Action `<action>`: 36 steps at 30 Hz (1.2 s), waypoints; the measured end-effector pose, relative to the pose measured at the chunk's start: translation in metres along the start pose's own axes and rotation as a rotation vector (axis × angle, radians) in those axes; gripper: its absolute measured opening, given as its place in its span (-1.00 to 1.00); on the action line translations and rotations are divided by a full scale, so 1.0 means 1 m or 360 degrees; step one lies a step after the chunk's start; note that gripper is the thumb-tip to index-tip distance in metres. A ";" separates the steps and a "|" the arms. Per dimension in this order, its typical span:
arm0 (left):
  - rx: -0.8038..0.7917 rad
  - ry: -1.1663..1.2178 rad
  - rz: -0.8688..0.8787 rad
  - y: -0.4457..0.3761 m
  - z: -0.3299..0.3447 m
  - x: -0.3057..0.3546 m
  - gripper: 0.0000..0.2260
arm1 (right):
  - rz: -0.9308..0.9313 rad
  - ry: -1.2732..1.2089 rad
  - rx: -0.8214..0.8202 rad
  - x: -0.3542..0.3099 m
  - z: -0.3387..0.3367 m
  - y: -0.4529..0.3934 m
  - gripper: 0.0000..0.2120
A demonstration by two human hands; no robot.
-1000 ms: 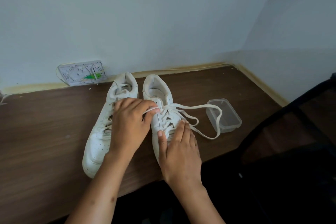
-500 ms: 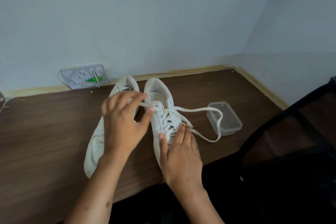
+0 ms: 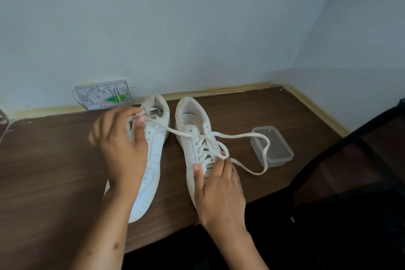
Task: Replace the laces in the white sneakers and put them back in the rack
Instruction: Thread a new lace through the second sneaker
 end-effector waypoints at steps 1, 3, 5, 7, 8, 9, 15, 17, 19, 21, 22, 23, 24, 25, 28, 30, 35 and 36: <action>-0.0099 0.0009 0.0137 0.001 0.004 0.003 -0.87 | 0.0004 0.0003 -0.0006 0.000 0.000 0.000 -0.10; -0.0320 0.0063 0.0409 0.007 0.014 0.012 -0.83 | 0.0005 0.0008 -0.0004 -0.001 0.001 -0.001 -0.10; -0.0487 0.0035 0.0555 0.017 0.024 0.024 -0.83 | 0.0007 -0.0002 0.0015 -0.001 0.001 -0.001 -0.10; -0.0537 -0.0008 0.0617 0.026 0.032 0.030 -0.91 | 0.0013 -0.0010 0.0007 -0.001 0.001 -0.001 -0.09; -0.0533 -0.0009 0.0618 0.029 0.034 0.031 -0.95 | 0.0011 -0.0015 0.0005 -0.001 0.001 -0.001 -0.09; -0.0523 -0.0006 0.0603 0.029 0.034 0.032 -0.94 | 0.0007 -0.0018 0.0006 -0.001 0.002 -0.001 -0.09; 0.0026 0.0003 0.0239 0.006 0.006 0.015 -0.90 | 0.0002 -0.0014 -0.0050 -0.001 0.001 -0.001 -0.08; 0.0102 -0.0041 0.0082 0.000 -0.002 0.004 -0.92 | 0.0004 -0.0026 -0.0049 -0.001 0.000 -0.001 -0.08; -0.0019 -0.0069 0.0078 0.000 0.000 -0.001 -0.90 | 0.0008 -0.0024 -0.0036 -0.001 0.001 -0.001 -0.08; -0.0195 -0.0053 0.0261 0.003 0.007 0.004 -0.84 | 0.0006 -0.0006 -0.0027 -0.002 0.000 -0.001 -0.09; -0.0287 -0.0047 0.0373 0.005 0.012 0.008 -0.82 | 0.0005 -0.0001 -0.0027 -0.002 0.000 -0.001 -0.09; -0.0376 -0.0050 0.0466 0.008 0.016 0.012 -0.80 | 0.0003 -0.0003 -0.0029 -0.002 0.000 -0.001 -0.08; -0.0461 -0.0061 0.0532 0.011 0.021 0.017 -0.79 | 0.0001 -0.0011 -0.0026 -0.003 0.000 -0.002 -0.08; -0.0532 -0.0075 0.0571 0.015 0.025 0.021 -0.79 | 0.0002 -0.0025 -0.0020 -0.003 0.000 -0.002 -0.08; -0.0548 -0.0046 0.0662 0.023 0.033 0.028 -0.93 | 0.0009 -0.0050 -0.0004 -0.002 0.000 -0.001 -0.08; -0.0453 -0.0013 0.0598 0.020 0.029 0.027 -0.90 | 0.0004 -0.0054 0.0000 -0.003 0.000 0.000 -0.08; -0.0350 -0.0014 0.0405 0.015 0.024 0.023 -0.93 | -0.0003 -0.0099 -0.0075 -0.005 -0.002 -0.001 -0.11; -0.0410 0.0019 0.0382 0.015 0.026 0.022 -0.93 | -0.0023 -0.0133 -0.0094 -0.005 -0.004 0.000 -0.15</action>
Point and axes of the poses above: each hand's wrist, its own y-axis away from the middle knuckle, its own z-axis out of the palm, x = y × z, the point moved 2 cm from there along -y, towards the middle knuckle, and after that the axes turned 8 degrees about -x, right-handed, at the moved point
